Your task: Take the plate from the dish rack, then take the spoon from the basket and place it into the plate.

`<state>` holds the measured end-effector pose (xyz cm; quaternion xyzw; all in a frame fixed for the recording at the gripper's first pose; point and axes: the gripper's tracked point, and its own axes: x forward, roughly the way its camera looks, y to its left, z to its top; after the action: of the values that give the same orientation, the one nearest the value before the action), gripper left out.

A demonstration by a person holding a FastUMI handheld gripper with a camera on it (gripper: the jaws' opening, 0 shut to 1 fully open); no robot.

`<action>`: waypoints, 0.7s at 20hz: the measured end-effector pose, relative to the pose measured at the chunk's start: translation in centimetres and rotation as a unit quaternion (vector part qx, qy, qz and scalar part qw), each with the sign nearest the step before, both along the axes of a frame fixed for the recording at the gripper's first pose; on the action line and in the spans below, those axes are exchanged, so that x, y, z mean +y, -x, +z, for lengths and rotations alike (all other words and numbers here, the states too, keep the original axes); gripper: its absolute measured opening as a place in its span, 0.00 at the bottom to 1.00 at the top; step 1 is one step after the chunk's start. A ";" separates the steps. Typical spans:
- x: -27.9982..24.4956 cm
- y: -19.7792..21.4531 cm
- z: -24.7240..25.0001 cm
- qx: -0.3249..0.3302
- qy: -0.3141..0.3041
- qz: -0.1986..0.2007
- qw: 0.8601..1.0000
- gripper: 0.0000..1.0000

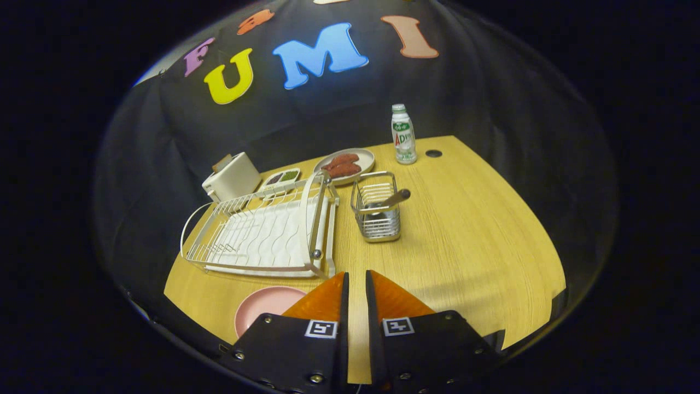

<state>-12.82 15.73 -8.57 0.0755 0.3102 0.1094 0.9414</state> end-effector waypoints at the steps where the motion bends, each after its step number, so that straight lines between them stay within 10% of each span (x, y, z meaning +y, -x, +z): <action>1: -0.6 -0.6 0.4 -0.032 0.013 0.001 0.999 0.16; 14: -3.7 -7.7 -1.8 -0.162 0.039 -0.026 0.986 0.17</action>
<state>-5.16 12.04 -10.40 0.0279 0.1559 0.0835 0.9838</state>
